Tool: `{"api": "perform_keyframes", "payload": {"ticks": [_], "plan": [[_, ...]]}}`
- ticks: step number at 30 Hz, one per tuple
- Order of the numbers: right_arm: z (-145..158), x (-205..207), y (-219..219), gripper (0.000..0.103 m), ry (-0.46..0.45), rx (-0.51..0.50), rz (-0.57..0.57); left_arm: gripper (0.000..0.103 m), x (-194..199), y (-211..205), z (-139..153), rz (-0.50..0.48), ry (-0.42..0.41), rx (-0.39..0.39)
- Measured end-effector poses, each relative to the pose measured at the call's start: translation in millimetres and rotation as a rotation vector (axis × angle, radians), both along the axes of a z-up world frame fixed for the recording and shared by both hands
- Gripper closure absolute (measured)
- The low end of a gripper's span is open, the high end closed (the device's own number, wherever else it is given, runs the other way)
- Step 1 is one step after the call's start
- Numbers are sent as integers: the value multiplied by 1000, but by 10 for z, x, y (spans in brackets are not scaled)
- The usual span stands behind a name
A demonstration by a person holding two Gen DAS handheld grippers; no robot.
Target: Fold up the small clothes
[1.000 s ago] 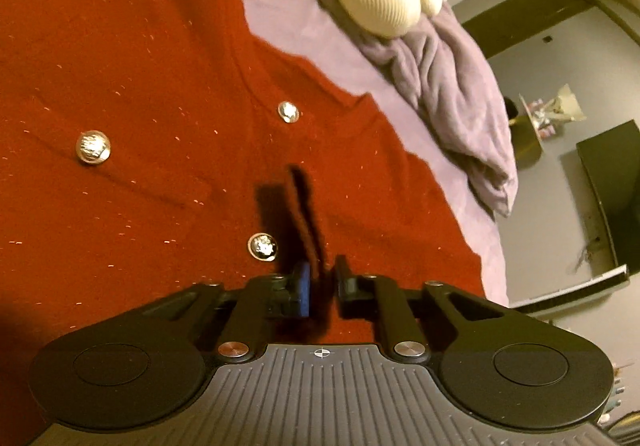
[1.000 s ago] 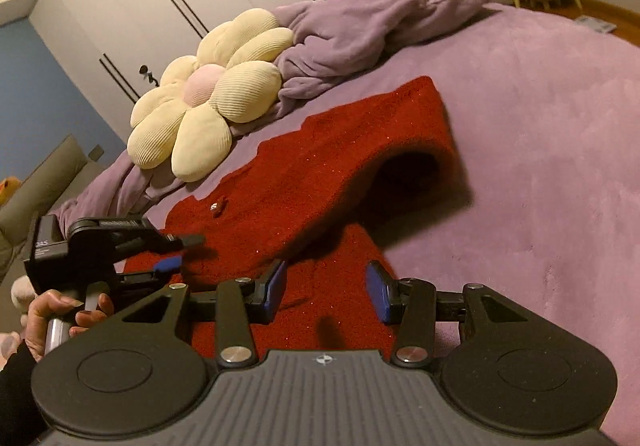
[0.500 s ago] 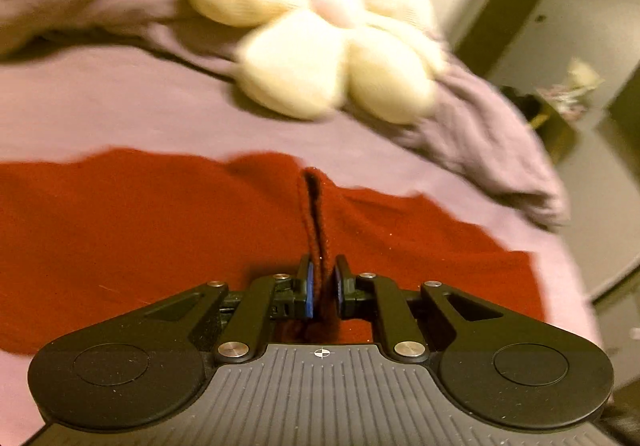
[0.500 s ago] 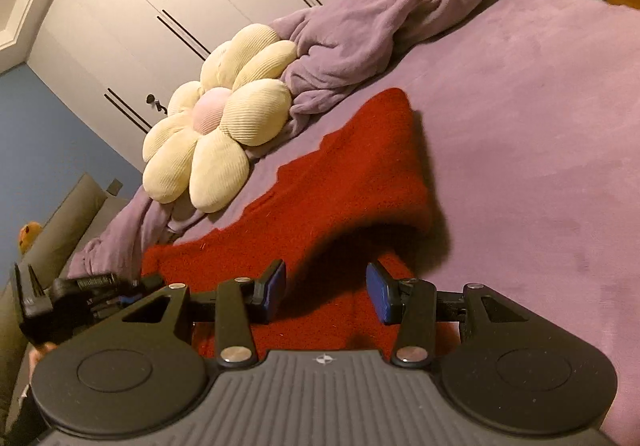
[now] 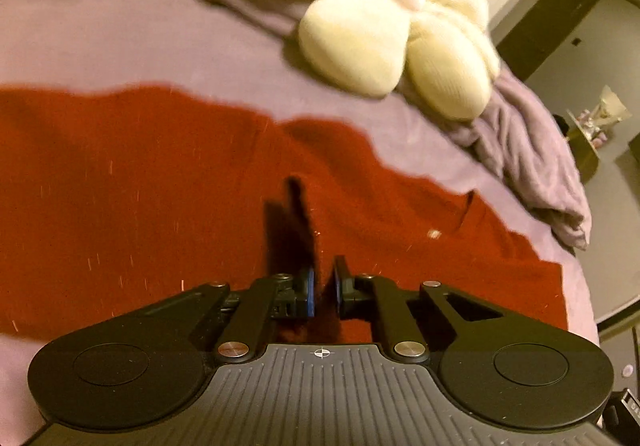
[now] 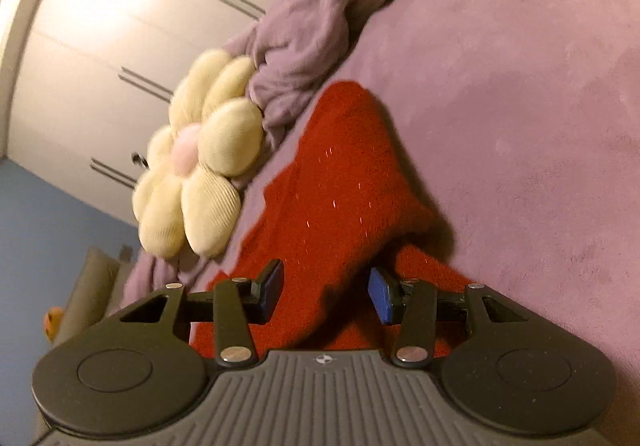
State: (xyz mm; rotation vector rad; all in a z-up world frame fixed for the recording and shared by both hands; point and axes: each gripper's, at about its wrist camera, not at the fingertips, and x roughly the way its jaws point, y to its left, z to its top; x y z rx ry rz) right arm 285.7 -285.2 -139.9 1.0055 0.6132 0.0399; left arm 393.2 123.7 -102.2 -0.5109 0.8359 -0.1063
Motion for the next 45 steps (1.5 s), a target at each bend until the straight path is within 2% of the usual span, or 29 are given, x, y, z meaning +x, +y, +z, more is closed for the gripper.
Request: {"api": "perform_keyframes", "payload": {"ticks": [4,7,9,12,13,15,18,21,23,26,28,29,31,33,35,37,38,39,41,42,43,44,45], "plan": [[-84,59,-43,58,-9,62,-39,92,-2,164,253,36,-63,7],[-99,125,-22,61,-7,66,-44,92,-24,274,372,51,-98,48],[-105,150,-10,67,-7,57,-49,92,-38,344,395,59,-105,79],[-152,200,-4,86,29,29,-64,92,-39,393,313,56,-77,97],[-147,232,7,92,52,-5,-60,92,-27,372,271,51,-65,98],[-79,251,44,94,71,-117,-56,92,-21,314,196,36,-50,101],[132,182,109,95,30,-338,-85,92,-1,209,132,-2,-62,101],[191,216,320,95,38,-573,-34,92,33,74,86,-25,-78,197],[133,256,476,95,64,-694,17,92,47,51,33,-34,-72,231],[108,303,598,95,79,-779,58,91,61,87,-80,-34,-41,246],[108,313,604,96,88,-787,69,87,63,82,-162,-40,-23,269],[118,319,601,95,95,-790,79,82,56,79,-185,-39,-23,283],[183,302,601,91,110,-771,114,79,32,95,-162,-30,-28,285],[280,223,558,84,116,-725,135,68,-13,134,-92,0,-28,288],[435,65,476,62,105,-650,148,61,-131,196,39,39,-72,304],[591,-136,511,57,53,-681,125,58,-256,234,158,66,-126,314],[655,-186,561,57,26,-722,115,54,-308,233,207,74,-149,306],[702,-192,621,57,4,-760,110,44,-342,215,237,77,-163,286],[703,-66,773,59,-8,-814,152,34,-344,130,258,66,-167,256],[668,28,838,60,-1,-829,174,34,-323,59,244,36,-165,254],[604,145,940,66,5,-853,209,34,-294,4,236,13,-161,270],[544,258,1025,73,15,-880,242,34,-253,-70,198,-5,-154,301],[479,363,1089,74,25,-905,267,35,-204,-127,149,-21,-144,323]]}}
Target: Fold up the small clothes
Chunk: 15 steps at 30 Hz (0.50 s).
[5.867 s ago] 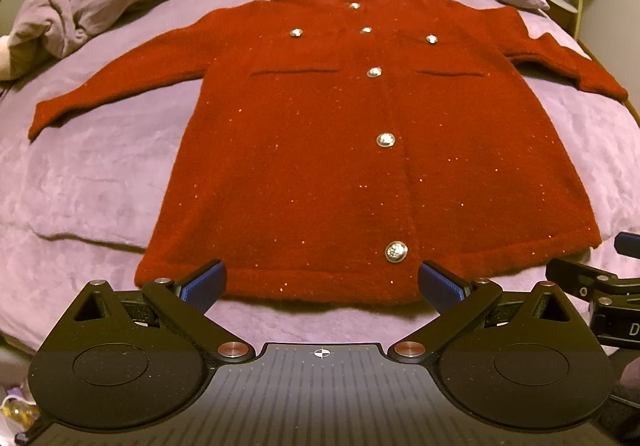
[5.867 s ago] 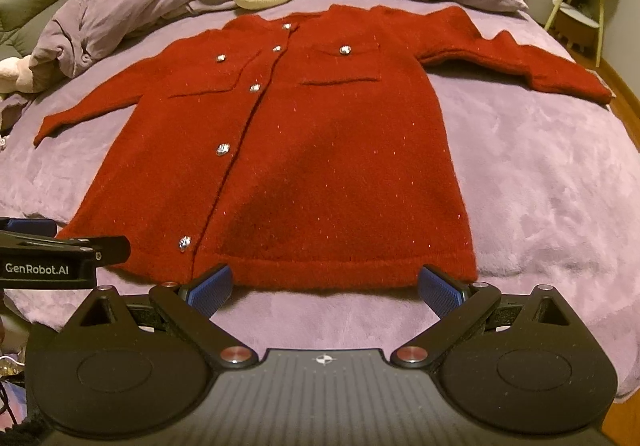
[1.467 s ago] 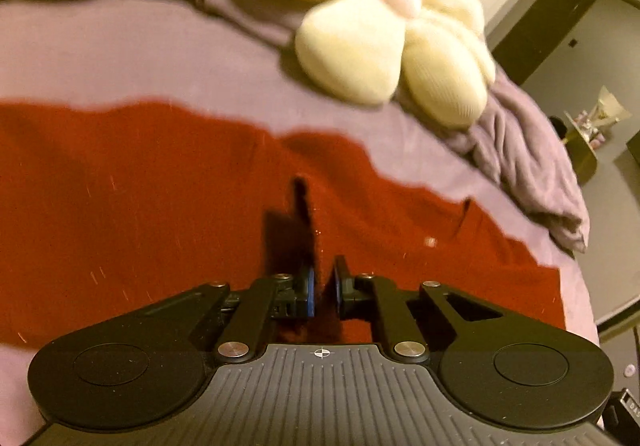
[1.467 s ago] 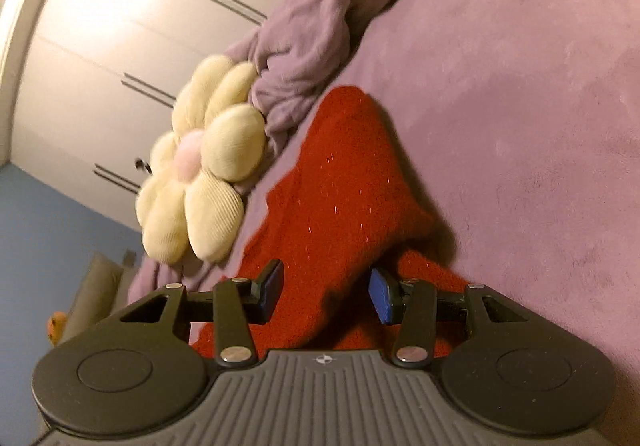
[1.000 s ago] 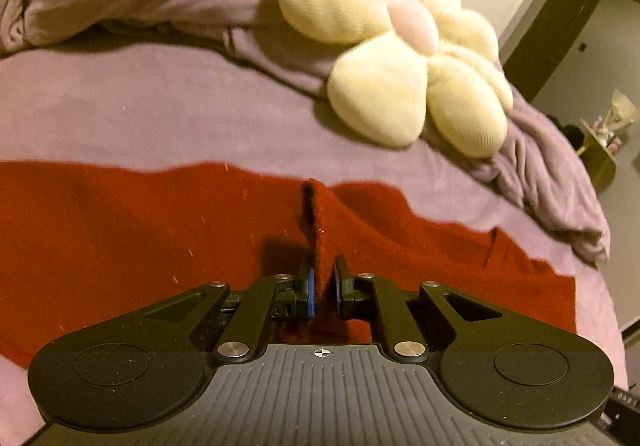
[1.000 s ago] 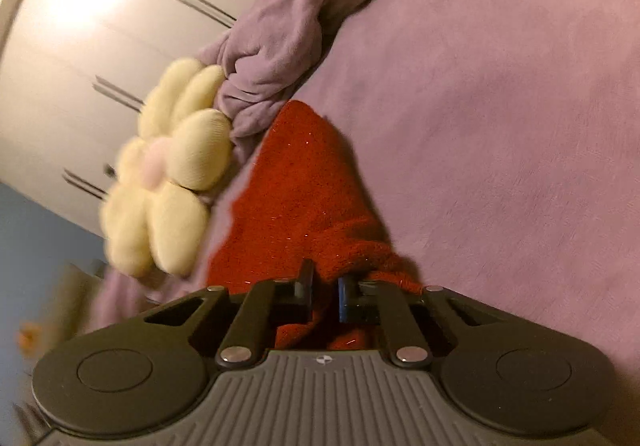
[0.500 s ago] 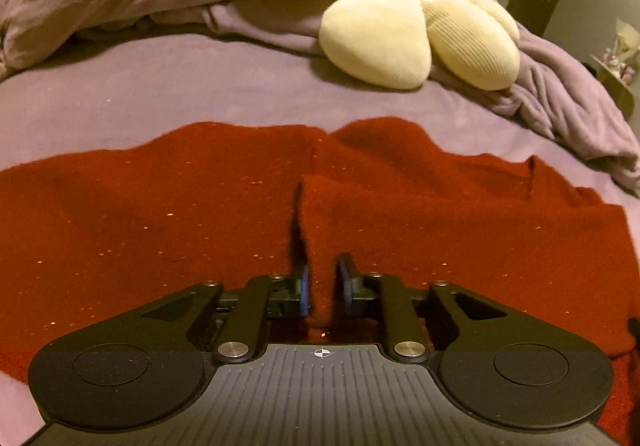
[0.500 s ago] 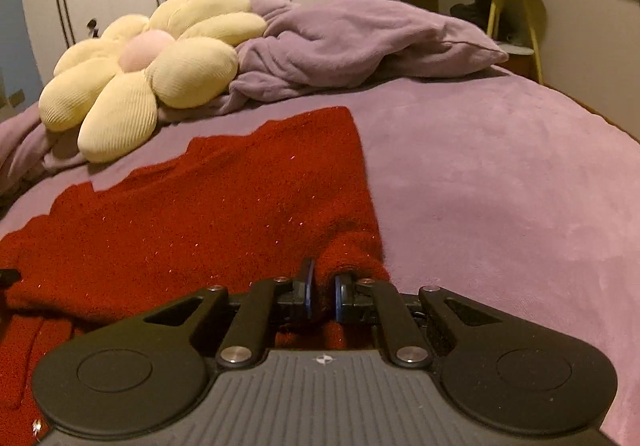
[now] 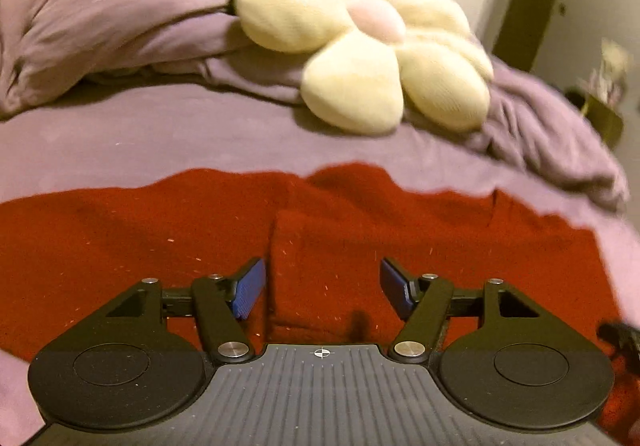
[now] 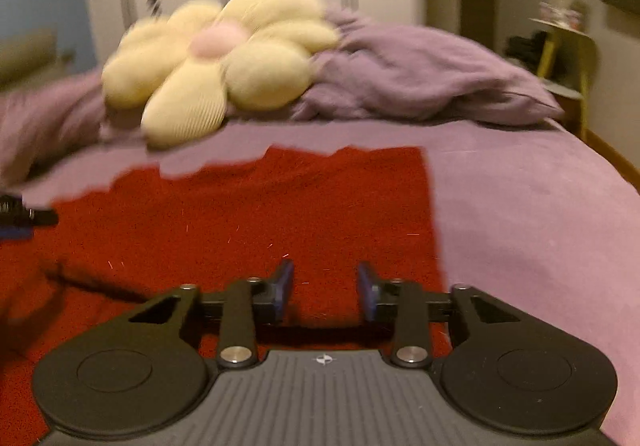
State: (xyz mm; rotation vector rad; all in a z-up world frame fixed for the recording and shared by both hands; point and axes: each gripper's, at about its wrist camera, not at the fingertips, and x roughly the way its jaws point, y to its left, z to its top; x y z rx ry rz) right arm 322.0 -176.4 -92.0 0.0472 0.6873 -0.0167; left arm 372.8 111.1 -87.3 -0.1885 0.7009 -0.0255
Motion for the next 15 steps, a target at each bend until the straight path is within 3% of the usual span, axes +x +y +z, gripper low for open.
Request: {"api": "perform_keyframes", "payload": {"ticks": [3,5,9,11,13,15], "plan": [[-240,220,80,75,64,-73,-1,40,153,-31,-186,18,80,2],[-335,175,127,76,19,-143,17,36,201,8,-315,40,110,-15],[-410,116,177,75,-11,-207,40,31,149,50,-422,28,63,-22],[-408,128,232,74,-4,-255,50,29,98,121,-373,36,61,-64],[-347,57,324,74,-10,-312,55,19,28,218,-300,45,52,-126],[-332,-49,350,74,-24,-323,61,8,-64,327,-260,54,32,-125]]}}
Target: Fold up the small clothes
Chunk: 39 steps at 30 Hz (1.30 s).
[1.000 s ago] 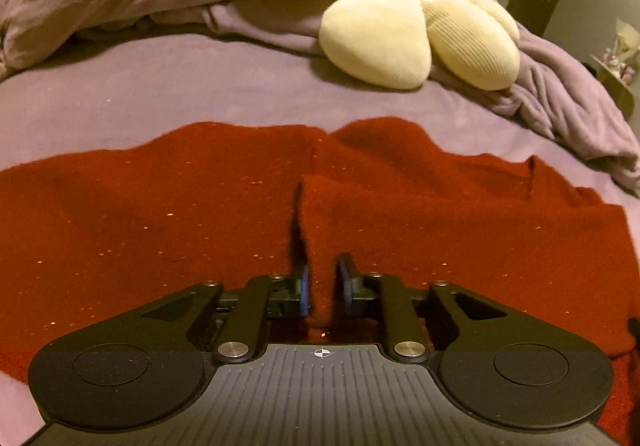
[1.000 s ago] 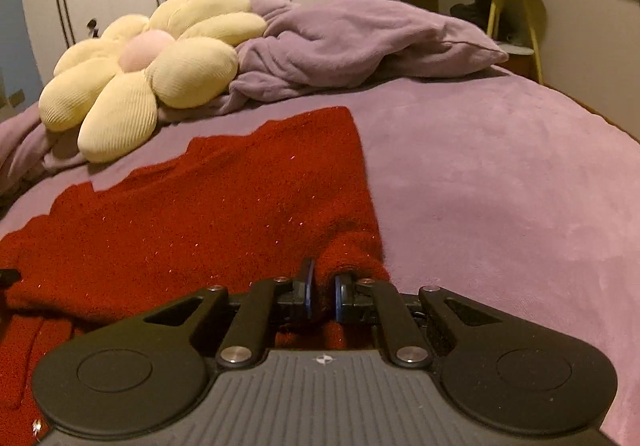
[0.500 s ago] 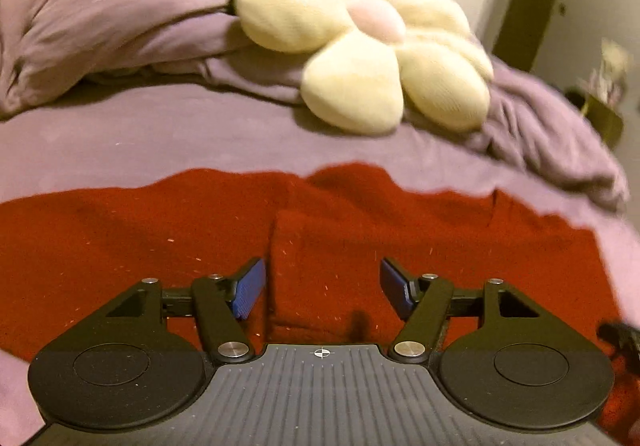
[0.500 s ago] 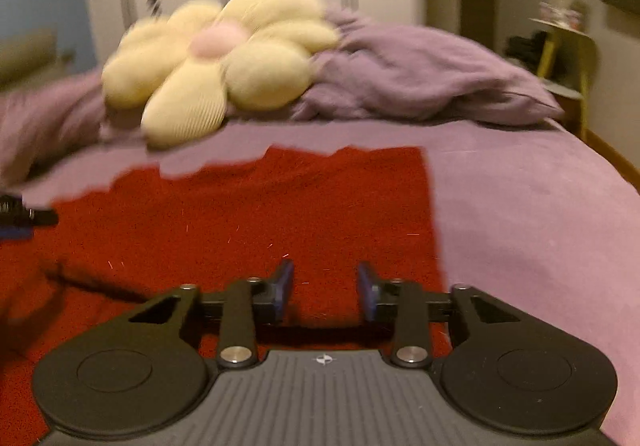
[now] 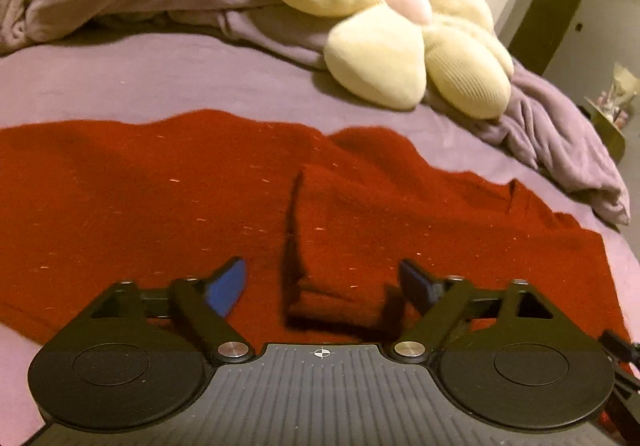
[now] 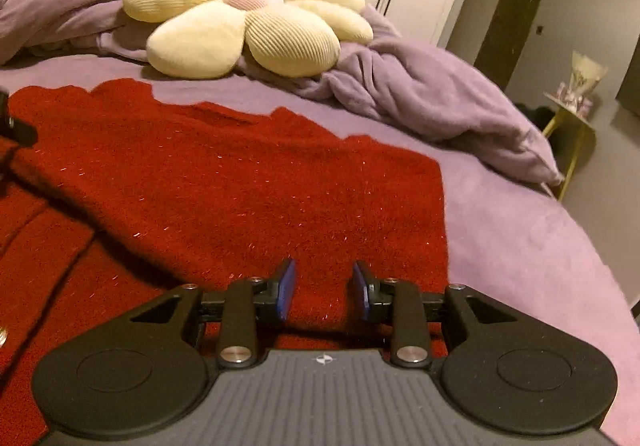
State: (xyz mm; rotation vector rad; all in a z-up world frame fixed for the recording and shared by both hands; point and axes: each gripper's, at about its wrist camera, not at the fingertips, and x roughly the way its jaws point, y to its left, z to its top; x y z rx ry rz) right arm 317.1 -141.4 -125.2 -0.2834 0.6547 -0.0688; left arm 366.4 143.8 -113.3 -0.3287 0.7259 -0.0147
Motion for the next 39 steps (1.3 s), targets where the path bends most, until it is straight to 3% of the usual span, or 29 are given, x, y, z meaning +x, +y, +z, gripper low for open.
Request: {"api": "perform_keyframes", "payload": {"ticks": [3,7,11,13,16,18,21,25,27,28,30,32,34,36,39], "plan": [[-95,-42,-21,72,22,-15,-12,6,-27,193,-85,56,50,67],[51,-15,-5,70,58,-24,-39,7,-333,738,-82,175,25,-70],[214,-271,-109,52,73,128,-63,6,-816,1428,-46,331,-49,-112],[201,-429,-155,51,113,206,-66,7,-1030,1808,-108,459,-57,-136],[192,-673,-185,51,120,257,-86,10,-1308,2426,-286,659,-41,-268],[196,-751,-178,51,119,257,-101,20,-1433,2725,-383,715,-94,-395],[171,-775,-148,51,137,246,-114,22,-1400,2963,-444,758,-146,-493],[213,-790,-79,51,137,222,-105,49,-1260,3166,-508,819,-165,-573],[220,-781,-87,51,142,231,-105,79,-1252,3262,-559,843,-153,-620],[215,-788,-100,51,144,231,-108,89,-1254,3304,-583,859,-137,-640],[196,-785,-116,50,148,229,-104,92,-1336,3367,-610,867,-121,-674],[186,-784,-139,50,148,222,-101,92,-1312,3339,-502,839,-146,-633],[201,-795,-171,50,146,232,-101,92,-1251,3212,-258,782,-175,-518],[222,-812,-215,50,139,250,-107,92,-1165,2992,47,688,-228,-432],[260,-848,-280,50,123,281,-125,92,-982,2422,612,472,-335,-327]]}}
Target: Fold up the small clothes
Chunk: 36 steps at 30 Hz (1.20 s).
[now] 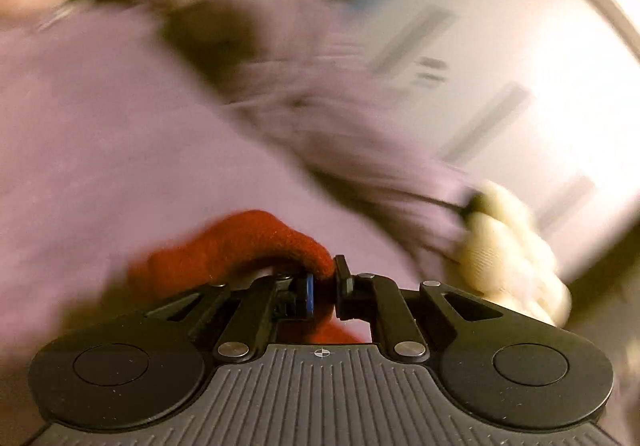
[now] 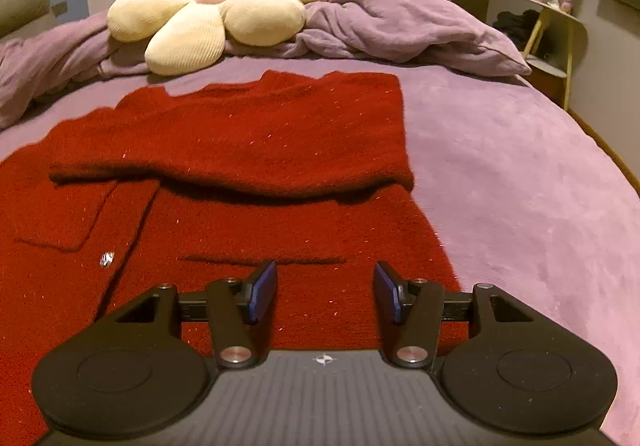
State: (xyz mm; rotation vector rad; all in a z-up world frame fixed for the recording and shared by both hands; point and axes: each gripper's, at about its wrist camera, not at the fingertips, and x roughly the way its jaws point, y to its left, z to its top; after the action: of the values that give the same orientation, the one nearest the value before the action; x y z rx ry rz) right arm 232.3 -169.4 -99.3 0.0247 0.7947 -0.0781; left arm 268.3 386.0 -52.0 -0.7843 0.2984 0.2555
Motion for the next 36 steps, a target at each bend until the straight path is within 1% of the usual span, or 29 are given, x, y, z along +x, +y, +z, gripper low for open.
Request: {"api": "perform_keyframes", "payload": {"ticks": [2,3,5,6,7,8,9,10,12,13,15,18,19,21,23,25,27,30,31,32,33,34,35,36], "plan": [[29,-30,-39,50,-16,20,-12,92,116,-521,345,-143,-45,116],[42,-46,-53,50,-23,27,-18,92,165,-850,497,-222,-75,171],[71,-67,-80,50,-37,42,-25,92,243,-1497,662,-375,-109,263],[87,-74,-96,50,-44,50,-30,91,258,-1797,690,-437,-116,302],[100,-79,-108,50,-49,58,-33,87,283,-2076,684,-498,-123,334],[114,-85,-124,50,-55,68,-36,67,315,-2352,636,-554,-116,363],[125,-88,-139,50,-60,77,-39,30,356,-2584,562,-598,-78,387],[133,-84,-152,50,-62,84,-40,24,375,-2778,453,-619,-34,397],[144,-71,-176,50,-63,99,-34,25,302,-2978,205,-630,-2,395],[148,-65,-184,49,-64,105,-28,25,253,-3016,80,-630,19,393],[142,-23,-195,48,-58,134,-5,25,149,-2967,-190,-595,85,368],[130,130,-154,48,-47,201,39,25,71,-2694,-473,-513,181,358],[132,225,-110,48,-43,228,62,25,159,-2568,-532,-495,199,351],[139,410,-19,48,-46,283,100,25,115,-2394,-606,-457,225,326],[130,673,90,48,-46,340,128,25,156,-2247,-666,-421,237,310],[87,928,174,48,-28,392,117,25,153,-2151,-716,-390,253,302],[11,1203,240,48,4,457,98,25,175,-2100,-767,-382,269,301],[-123,1459,315,49,57,516,57,25,207,-2086,-801,-380,294,308],[-139,1500,347,52,59,525,53,25,184,-2107,-808,-381,301,307],[-136,1523,387,62,54,520,57,25,200,-2098,-829,-380,309,303],[-131,1548,424,66,51,509,70,25,209,-2085,-842,-377,314,299],[-121,1561,461,71,48,490,82,25,217,-2087,-856,-376,317,295],[-120,1572,496,78,46,469,97,25,234,-2072,-864,-372,321,290],[-107,1568,528,81,38,426,110,25,253,-2058,-864,-365,326,287]]}}
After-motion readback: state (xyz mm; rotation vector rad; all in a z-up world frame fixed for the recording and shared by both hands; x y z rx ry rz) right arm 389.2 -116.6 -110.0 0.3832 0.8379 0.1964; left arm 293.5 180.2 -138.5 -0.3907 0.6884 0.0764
